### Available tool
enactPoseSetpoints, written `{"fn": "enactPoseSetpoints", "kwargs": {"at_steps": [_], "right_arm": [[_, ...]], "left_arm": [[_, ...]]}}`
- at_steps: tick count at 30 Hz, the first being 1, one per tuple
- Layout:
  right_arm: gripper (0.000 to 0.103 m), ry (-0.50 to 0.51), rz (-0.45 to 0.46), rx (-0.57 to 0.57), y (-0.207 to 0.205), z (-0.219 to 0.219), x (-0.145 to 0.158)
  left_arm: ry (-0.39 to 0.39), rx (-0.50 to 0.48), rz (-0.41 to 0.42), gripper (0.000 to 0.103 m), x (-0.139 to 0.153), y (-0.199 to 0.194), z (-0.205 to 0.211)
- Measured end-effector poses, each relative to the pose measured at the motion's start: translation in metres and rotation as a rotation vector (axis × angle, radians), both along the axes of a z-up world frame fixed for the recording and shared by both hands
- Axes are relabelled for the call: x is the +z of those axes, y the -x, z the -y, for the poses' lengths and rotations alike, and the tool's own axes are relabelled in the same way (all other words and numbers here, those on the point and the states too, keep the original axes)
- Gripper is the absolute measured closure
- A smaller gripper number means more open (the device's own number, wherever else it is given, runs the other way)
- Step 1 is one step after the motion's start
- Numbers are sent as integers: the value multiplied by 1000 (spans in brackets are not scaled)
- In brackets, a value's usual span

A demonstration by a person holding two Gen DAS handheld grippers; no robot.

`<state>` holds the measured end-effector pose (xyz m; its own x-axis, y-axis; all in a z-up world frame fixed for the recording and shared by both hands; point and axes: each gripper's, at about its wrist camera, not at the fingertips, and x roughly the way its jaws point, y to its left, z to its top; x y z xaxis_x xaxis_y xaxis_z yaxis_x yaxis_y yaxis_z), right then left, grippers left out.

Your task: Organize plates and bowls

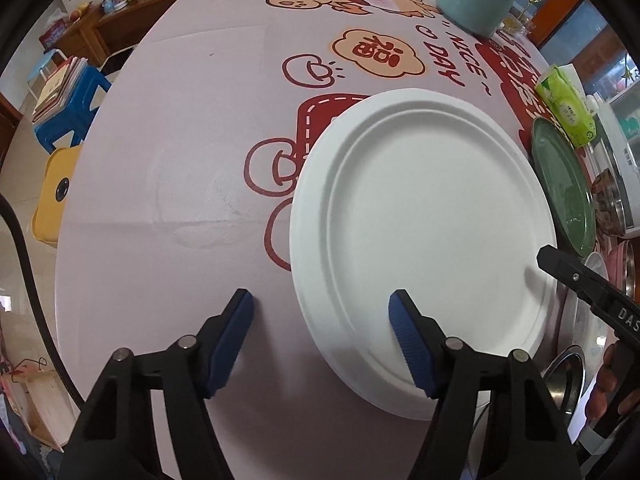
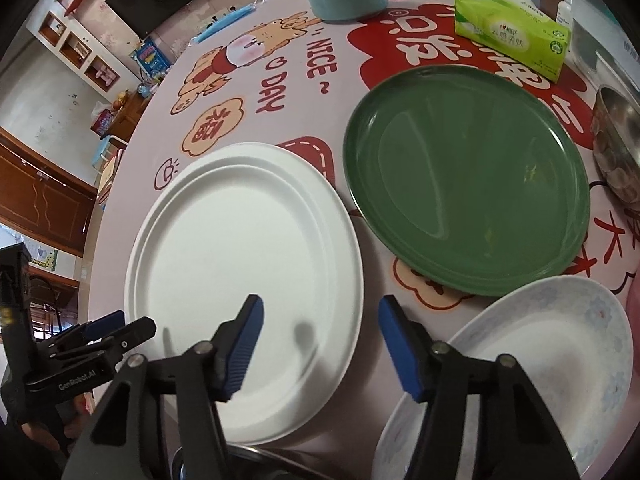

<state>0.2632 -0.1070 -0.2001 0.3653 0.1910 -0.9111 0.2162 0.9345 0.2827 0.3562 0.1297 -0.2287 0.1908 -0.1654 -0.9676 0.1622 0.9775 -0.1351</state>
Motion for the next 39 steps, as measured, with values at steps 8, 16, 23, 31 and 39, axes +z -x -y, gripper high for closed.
{"fn": "enactPoseSetpoints", "kwargs": {"at_steps": [8, 16, 23, 31, 39], "right_arm": [[69, -5, -5, -4, -1, 1, -5], [81, -12, -6, -29, 2, 6, -5], [81, 12, 59, 28, 3, -7, 11], [80, 8, 176, 101, 6, -30, 37], [78, 13, 249, 153, 18, -55, 67]], "left_arm": [[35, -19, 0, 64, 3, 0, 4], [42, -21, 27, 68, 9, 3, -1], [34, 18, 94, 68, 22, 5, -13], [129, 158, 234, 68, 54, 14, -51], [204, 231, 320, 68, 83, 34, -82]]}}
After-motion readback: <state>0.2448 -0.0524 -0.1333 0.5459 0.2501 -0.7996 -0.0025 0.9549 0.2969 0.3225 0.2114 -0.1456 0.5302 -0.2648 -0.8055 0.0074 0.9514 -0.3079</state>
